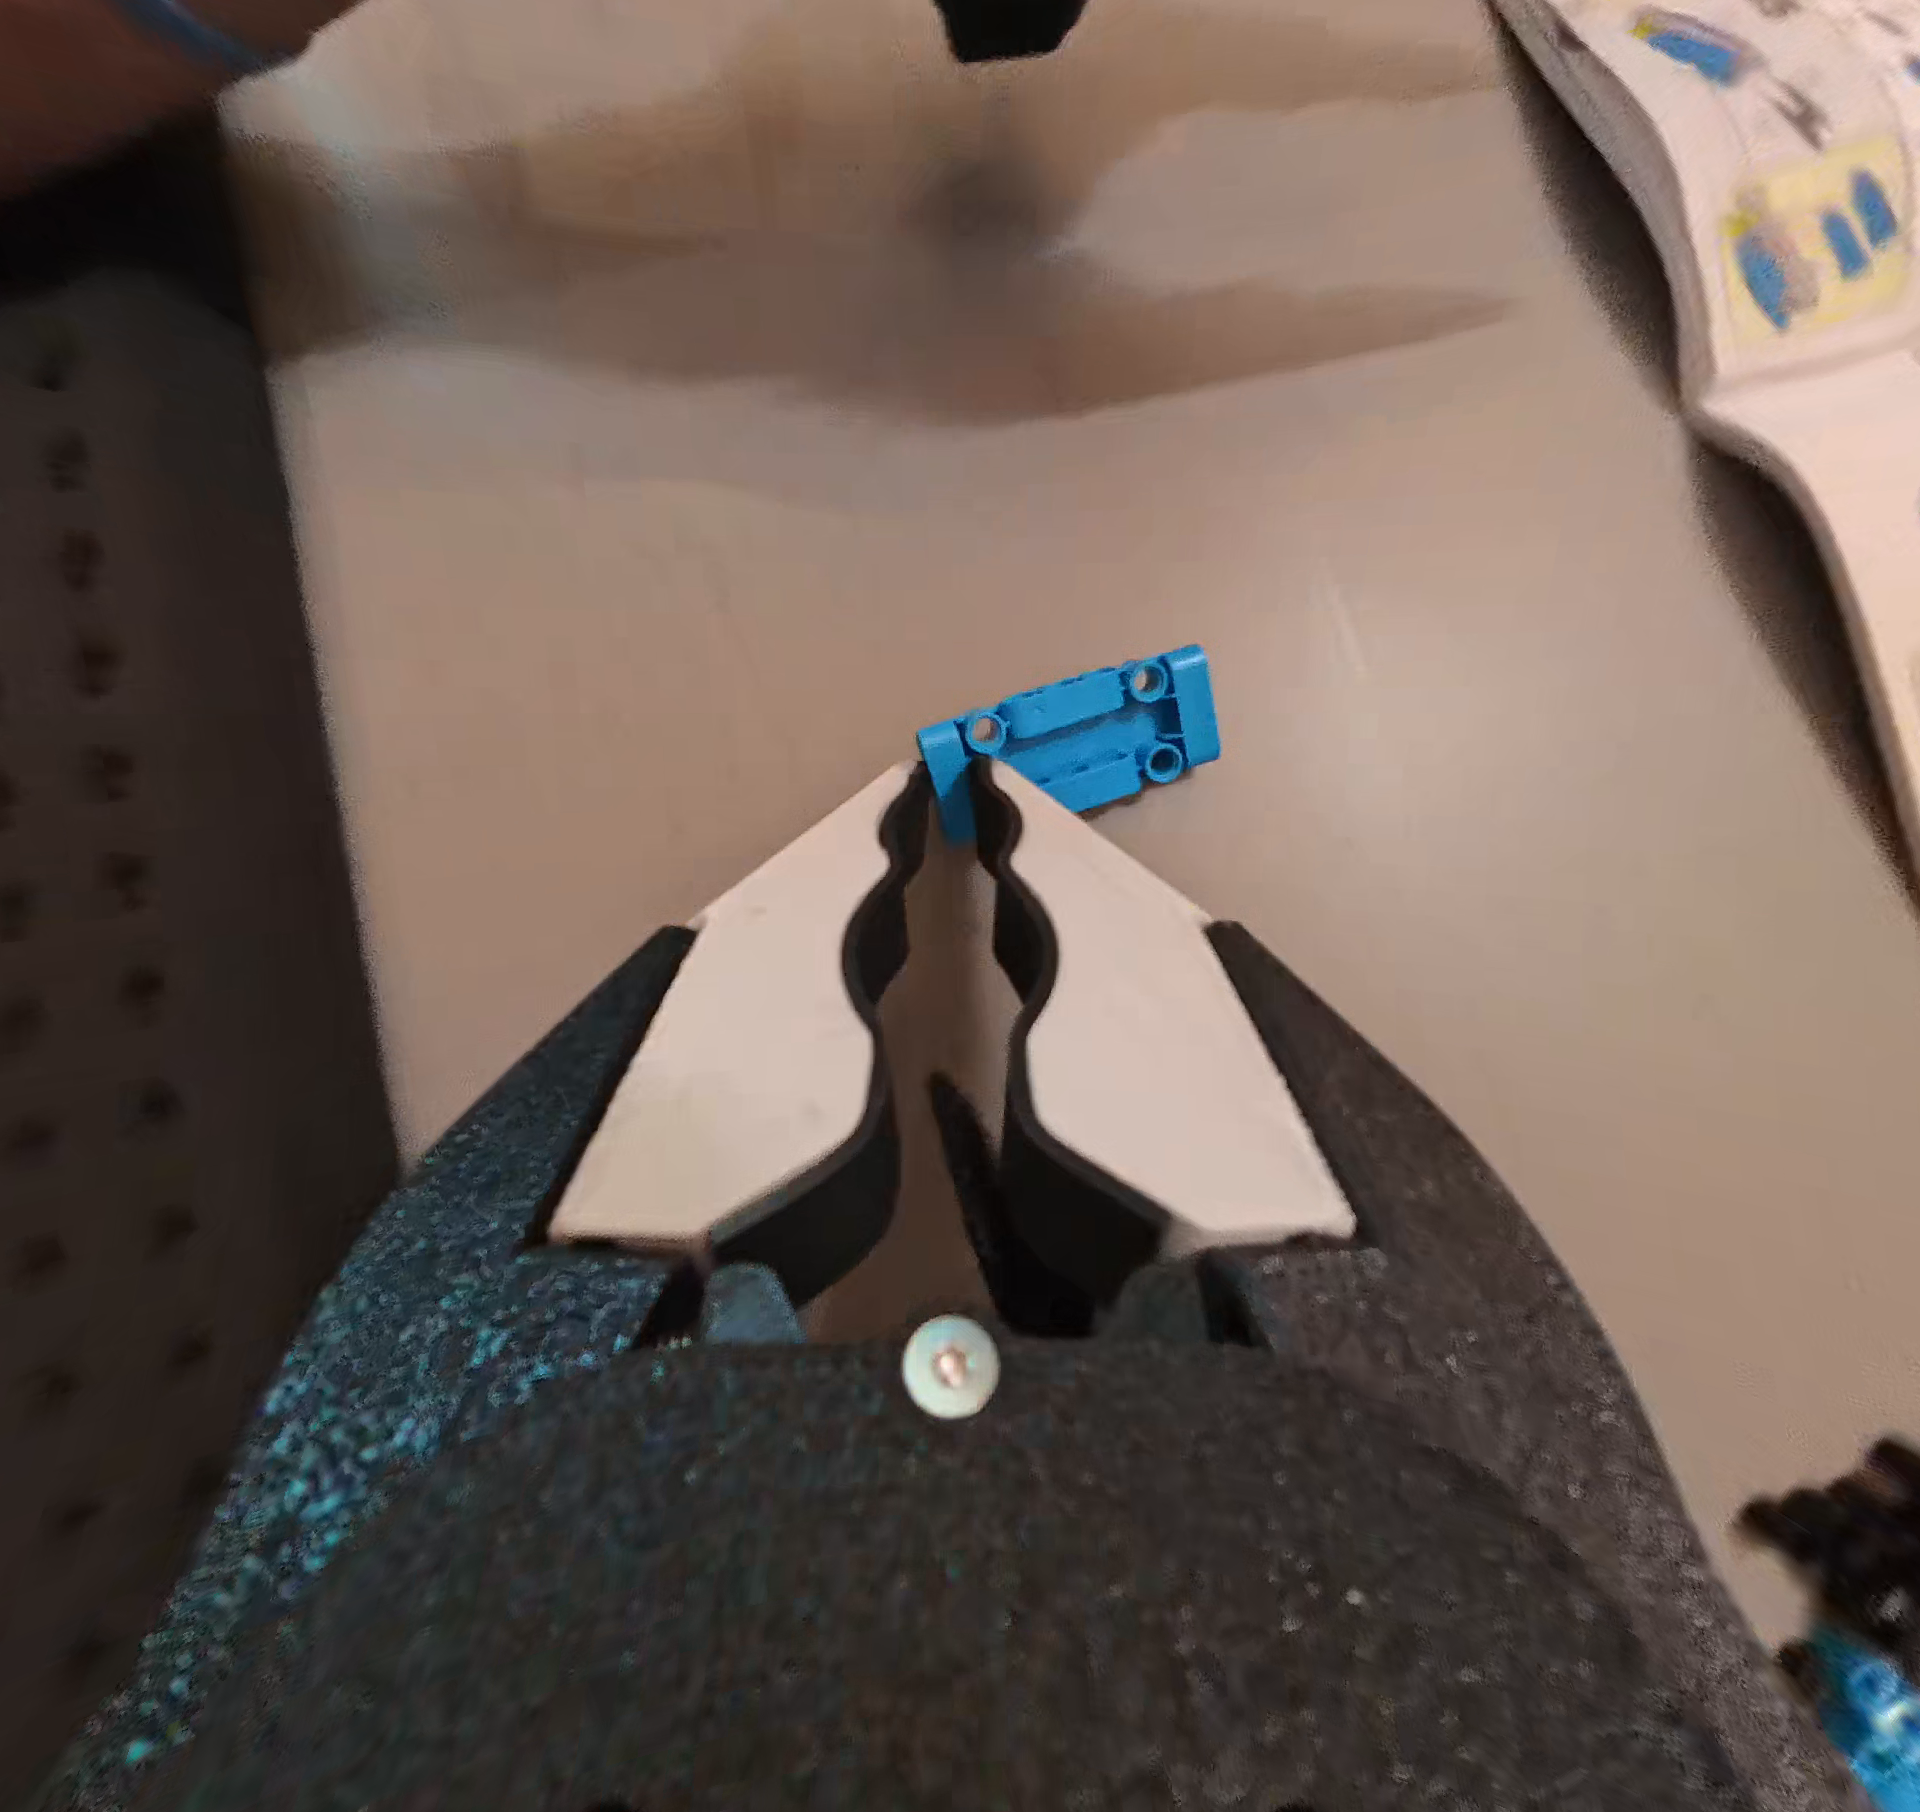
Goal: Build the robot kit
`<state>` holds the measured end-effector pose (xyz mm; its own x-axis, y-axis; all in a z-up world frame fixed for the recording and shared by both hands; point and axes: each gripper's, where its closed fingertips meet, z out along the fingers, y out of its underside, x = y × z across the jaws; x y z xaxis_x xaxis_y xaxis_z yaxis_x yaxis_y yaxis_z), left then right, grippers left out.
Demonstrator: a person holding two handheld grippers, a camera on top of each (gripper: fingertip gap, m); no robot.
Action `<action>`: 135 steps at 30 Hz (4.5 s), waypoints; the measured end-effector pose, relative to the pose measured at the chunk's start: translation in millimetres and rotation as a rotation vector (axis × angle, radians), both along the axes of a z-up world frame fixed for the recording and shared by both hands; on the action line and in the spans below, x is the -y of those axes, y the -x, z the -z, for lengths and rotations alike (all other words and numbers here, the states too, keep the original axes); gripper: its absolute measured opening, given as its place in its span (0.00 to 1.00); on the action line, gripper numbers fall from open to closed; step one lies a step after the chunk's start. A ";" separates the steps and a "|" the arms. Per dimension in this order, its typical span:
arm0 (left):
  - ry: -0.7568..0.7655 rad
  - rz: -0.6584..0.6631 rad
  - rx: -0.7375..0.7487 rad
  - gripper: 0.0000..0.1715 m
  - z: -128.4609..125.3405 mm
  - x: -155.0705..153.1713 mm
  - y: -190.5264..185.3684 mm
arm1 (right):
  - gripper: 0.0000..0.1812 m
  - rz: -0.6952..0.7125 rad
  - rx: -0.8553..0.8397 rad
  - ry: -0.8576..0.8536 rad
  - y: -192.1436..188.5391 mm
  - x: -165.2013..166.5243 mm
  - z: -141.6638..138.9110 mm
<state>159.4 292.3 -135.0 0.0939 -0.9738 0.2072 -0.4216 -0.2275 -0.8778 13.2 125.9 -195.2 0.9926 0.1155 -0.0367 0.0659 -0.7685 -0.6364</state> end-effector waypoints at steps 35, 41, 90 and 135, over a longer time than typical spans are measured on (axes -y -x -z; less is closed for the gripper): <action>0.764 0.784 0.106 0.02 -61.2 110.6 44.6 | 0.10 0.151 0.002 -0.646 -71.7 -48.8 -108.2; 0.132 0.712 -0.146 0.00 1.4 89.6 54.9 | 0.14 0.258 -0.086 -0.592 -93.7 -40.9 -101.7; 0.015 0.576 0.148 0.18 -42.7 113.1 30.9 | 0.10 0.463 0.012 0.130 -151.9 264.6 2.1; 0.283 0.952 0.198 0.20 -62.9 185.2 73.2 | 0.04 0.150 -0.436 -0.427 -76.5 95.0 -125.6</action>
<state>86.2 107.1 -72.1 -0.7570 -0.5386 0.3699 -0.3890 -0.0832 -0.9175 89.7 30.9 -69.6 0.9032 0.0704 -0.4234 -0.3578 -0.4212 -0.8334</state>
